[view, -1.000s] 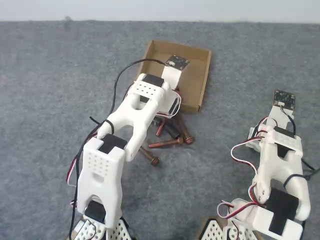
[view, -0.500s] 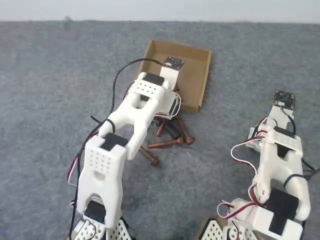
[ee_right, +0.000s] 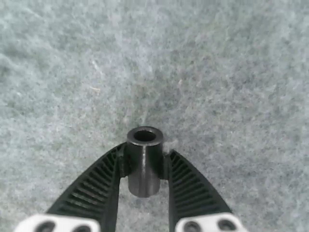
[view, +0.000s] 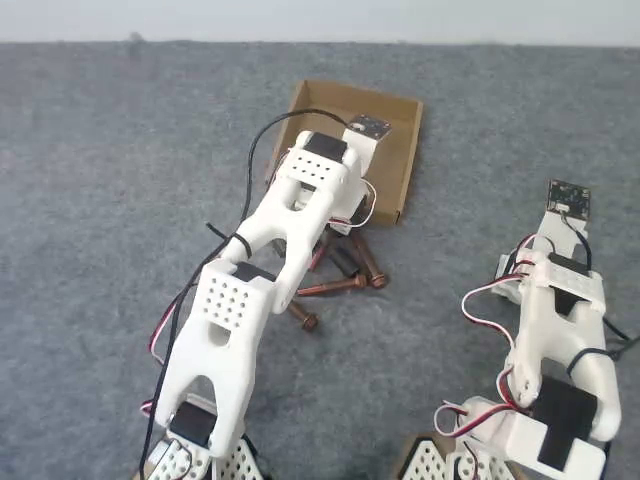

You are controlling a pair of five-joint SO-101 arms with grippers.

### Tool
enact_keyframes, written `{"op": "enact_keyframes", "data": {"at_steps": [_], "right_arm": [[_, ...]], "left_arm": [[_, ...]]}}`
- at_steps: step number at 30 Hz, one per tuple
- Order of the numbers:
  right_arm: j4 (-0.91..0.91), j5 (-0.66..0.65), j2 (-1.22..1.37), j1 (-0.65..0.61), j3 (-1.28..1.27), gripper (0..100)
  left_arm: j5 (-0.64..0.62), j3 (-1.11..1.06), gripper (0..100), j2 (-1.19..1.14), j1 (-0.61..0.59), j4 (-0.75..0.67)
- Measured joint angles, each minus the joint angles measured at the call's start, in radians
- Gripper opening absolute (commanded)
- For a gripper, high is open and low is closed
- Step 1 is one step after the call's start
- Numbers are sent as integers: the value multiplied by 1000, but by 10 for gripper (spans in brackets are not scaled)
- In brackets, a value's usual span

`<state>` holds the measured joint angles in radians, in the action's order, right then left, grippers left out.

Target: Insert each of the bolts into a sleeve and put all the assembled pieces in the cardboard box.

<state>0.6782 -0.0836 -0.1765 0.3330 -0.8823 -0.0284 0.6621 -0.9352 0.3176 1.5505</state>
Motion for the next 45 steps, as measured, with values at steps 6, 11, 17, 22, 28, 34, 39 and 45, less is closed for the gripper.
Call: {"op": "enact_keyframes", "data": {"at_steps": [6,11,17,22,28,34,39,45], "right_arm": [[0,0,0,0,0,6],[0,0,0,0,0,6],[0,0,0,0,0,6],[0,0,0,0,0,6],[0,0,0,0,0,6],[0,0,0,0,0,6],[0,0,0,0,0,6],[0,0,0,0,0,6]], "left_arm": [[25,15,11,-5,0,17],[28,15,10,-3,0,17],[32,-118,10,83,0,-11],[32,-356,11,236,-3,-137],[29,-632,11,453,17,-258],[29,-809,11,652,25,-336],[29,-922,11,781,-34,-410],[29,-1049,12,941,-135,-483]]}}
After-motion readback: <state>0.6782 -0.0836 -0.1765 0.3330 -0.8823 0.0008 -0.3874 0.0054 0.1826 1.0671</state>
